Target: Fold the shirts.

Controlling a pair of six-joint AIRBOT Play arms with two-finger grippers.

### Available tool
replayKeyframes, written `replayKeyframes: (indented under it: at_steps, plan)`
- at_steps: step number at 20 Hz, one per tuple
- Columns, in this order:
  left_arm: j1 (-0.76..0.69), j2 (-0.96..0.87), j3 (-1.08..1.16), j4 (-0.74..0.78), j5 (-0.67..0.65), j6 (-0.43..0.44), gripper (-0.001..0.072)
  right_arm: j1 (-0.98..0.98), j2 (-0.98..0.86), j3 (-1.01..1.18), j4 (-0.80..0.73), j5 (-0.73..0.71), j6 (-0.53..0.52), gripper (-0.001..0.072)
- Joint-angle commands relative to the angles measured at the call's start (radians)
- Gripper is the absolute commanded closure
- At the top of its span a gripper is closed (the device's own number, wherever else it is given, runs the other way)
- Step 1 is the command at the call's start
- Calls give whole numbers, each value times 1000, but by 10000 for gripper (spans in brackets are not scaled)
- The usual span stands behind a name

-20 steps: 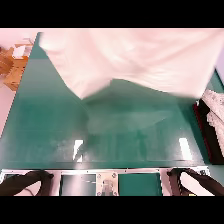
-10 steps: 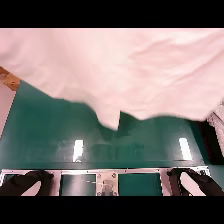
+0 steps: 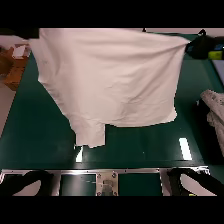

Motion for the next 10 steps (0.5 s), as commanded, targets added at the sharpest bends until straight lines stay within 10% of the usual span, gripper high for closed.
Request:
replayKeyframes:
  at_steps: [1, 7, 8, 9, 10]
  plan:
    - [114, -290, -72, -176, -21, 77, 688, 105, -154, -233, 25, -288, -13, 692]
    - [151, -635, -71, -453, 85, 207, 685, 106, -476, -168, 104, -382, -12, 678]
    - [158, -637, -69, -446, 92, 204, 602, 91, -475, -158, 103, -381, -12, 561]
    - [179, -632, -50, -446, 67, 192, 203, 68, -471, -138, 102, -357, -12, 424]
    - [209, -631, -14, -446, 10, 154, 47, 29, -465, -104, 100, -291, -13, 345]
